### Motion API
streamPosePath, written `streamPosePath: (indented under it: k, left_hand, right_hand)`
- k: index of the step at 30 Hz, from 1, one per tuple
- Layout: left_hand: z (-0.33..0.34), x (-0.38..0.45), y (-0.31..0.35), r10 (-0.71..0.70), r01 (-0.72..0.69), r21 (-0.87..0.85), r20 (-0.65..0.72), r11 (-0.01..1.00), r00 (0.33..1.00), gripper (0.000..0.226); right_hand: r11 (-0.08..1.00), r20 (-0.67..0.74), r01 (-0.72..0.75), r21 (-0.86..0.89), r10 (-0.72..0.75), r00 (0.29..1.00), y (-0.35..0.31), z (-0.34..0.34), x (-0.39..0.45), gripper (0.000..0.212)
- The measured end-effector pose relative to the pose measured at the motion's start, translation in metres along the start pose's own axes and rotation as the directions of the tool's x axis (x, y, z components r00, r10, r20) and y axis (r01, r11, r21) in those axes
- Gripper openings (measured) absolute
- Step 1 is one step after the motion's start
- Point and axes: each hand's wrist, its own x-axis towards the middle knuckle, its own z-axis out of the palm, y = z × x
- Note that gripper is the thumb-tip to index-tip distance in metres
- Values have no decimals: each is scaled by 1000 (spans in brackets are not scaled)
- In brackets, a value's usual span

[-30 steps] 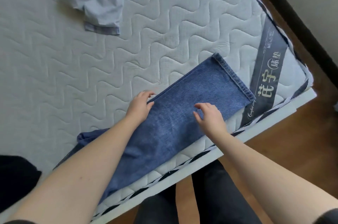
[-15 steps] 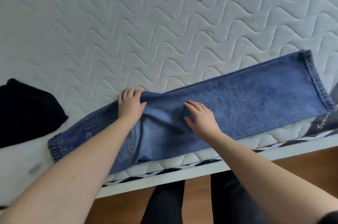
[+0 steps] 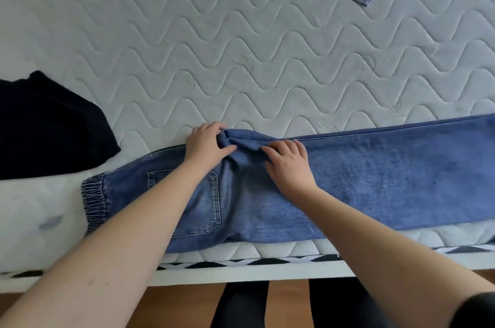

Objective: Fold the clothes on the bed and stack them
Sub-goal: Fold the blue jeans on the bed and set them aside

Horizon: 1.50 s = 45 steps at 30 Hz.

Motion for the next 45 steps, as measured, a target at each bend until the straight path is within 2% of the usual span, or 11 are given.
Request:
streamPosePath:
  k: [4, 7, 11, 13, 20, 23, 28, 31, 34, 40, 45]
  left_hand:
    - [-5, 6, 6, 10, -13, -88, -41, 996, 999, 38]
    - [-9, 14, 14, 89, -89, -192, -11, 977, 996, 24]
    - [-13, 21, 21, 311, -311, 20, 19, 950, 950, 23]
    - [-14, 20, 19, 334, -340, 104, 76, 935, 940, 19]
    - [-14, 15, 9, 83, -84, -4, 195, 996, 977, 42]
    - [-16, 15, 15, 39, -29, -49, 213, 998, 976, 44]
    - [-20, 8, 11, 5, 6, -132, 82, 991, 997, 27]
    - [-23, 4, 9, -22, 23, -184, 11, 983, 1000, 14]
    - [-24, 6, 6, -48, 36, -218, -49, 975, 998, 14]
    - [-20, 8, 3, -84, 81, -346, 5, 935, 996, 22]
    - [-20, 6, 8, -38, 30, -378, -13, 925, 999, 19]
  right_hand:
    - [999, -41, 37, 21, -36, 999, 5, -2, 0, 28]
    - [997, -44, 39, 71, -36, 998, 8, -3, 1, 28]
    - [992, -28, 25, 126, -22, 999, 14, -4, 10, 25]
    - [991, -25, 24, 130, -21, 999, 15, -4, 15, 22]
    - [997, 23, 4, 83, -6, 1000, 15, -5, 32, 26]
    - [998, 84, 9, 63, -15, 996, 13, -5, 39, 26]
    - [999, 118, 36, -15, -34, 992, 10, -3, 48, 23]
    - [998, 57, 56, -22, -54, 997, 12, -6, 49, 19]
    - [997, -22, 72, -12, -73, 997, 15, -10, 49, 14]
    - [997, -15, 81, 1, -81, 997, 19, -11, 42, 20]
    - [997, 115, 16, 79, -25, 993, 22, -7, 38, 40]
